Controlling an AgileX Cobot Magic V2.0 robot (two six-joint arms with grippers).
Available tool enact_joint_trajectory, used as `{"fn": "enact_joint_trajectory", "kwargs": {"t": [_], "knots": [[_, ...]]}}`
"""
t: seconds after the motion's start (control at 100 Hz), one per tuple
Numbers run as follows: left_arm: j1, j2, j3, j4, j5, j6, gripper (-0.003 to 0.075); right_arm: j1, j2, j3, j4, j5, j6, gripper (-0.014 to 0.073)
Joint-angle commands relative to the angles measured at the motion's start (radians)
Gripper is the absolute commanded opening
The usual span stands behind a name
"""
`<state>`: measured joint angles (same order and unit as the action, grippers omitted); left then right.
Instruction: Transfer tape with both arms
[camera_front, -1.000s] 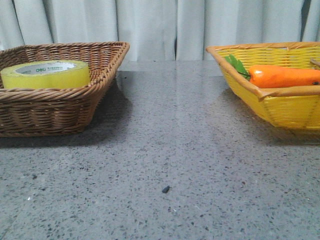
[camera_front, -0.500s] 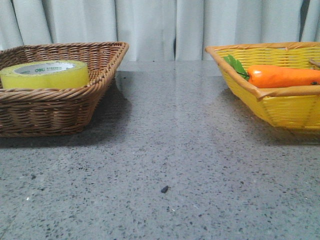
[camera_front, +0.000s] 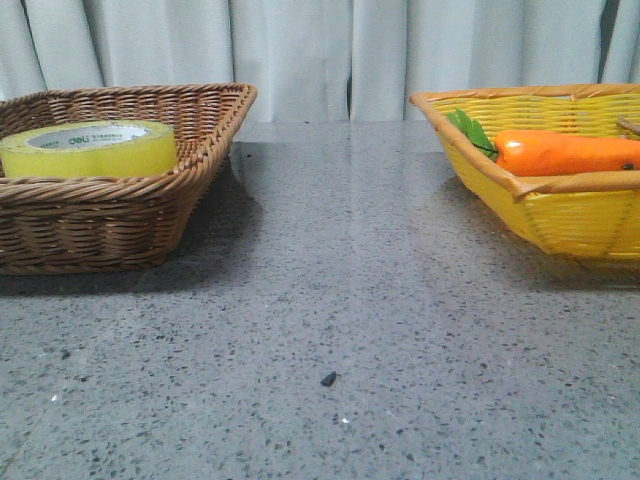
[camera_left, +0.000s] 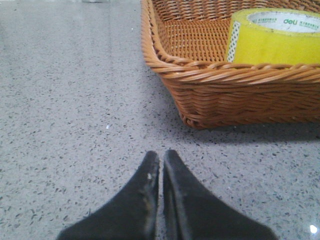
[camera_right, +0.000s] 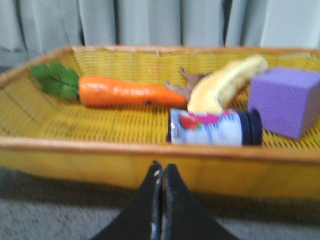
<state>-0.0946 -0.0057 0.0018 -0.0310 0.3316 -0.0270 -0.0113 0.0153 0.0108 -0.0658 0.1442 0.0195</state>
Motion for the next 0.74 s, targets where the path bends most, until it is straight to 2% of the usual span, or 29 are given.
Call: {"fn": "enact_joint_trajectory", "kwargs": {"t": [0.0, 0.01, 0.18, 0.73], "knots": [[0.004, -0.031, 0.011, -0.011, -0.051, -0.012, -0.002, -0.022, -0.023, 0.021, 0.002, 0.021, 0.002, -0.0067], [0.004, -0.031, 0.011, -0.011, -0.051, -0.012, -0.002, -0.031, -0.046, 0.021, 0.002, 0.1, 0.002, -0.0067], [0.004, -0.031, 0.011, -0.011, -0.051, -0.012, -0.0021, -0.031, -0.046, 0.021, 0.002, 0.17, 0.002, -0.0067], [0.004, -0.031, 0.011, -0.011, -0.051, -0.012, -0.002, -0.031, -0.046, 0.021, 0.002, 0.17, 0.002, -0.0067]]}}
